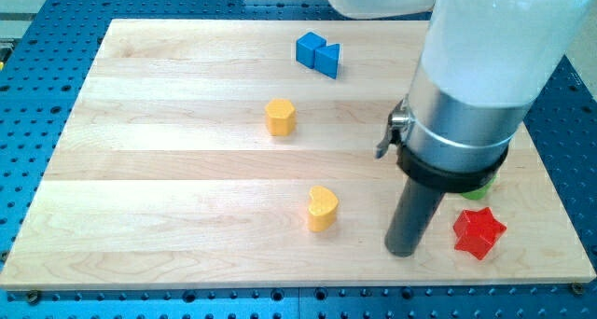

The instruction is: Push the yellow heart into the yellow hexagon

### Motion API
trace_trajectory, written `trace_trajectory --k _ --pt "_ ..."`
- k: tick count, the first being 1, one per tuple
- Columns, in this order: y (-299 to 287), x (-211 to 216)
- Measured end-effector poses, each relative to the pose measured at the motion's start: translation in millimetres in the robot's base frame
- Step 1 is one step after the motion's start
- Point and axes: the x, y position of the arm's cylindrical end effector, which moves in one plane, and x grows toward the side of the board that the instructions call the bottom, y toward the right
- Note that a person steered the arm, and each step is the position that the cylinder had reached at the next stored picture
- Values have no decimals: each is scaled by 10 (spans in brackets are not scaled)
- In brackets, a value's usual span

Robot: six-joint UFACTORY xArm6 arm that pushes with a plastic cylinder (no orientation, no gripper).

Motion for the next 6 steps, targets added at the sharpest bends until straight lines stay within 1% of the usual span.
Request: trace_trajectory --k 1,2,3,4,5,6 --pt "-660 -162" --pt "-1144 -658" --pt "-1320 -986" --pt "-1339 -1356" --pt "-1153 -1497" --pt "-447 -1790"
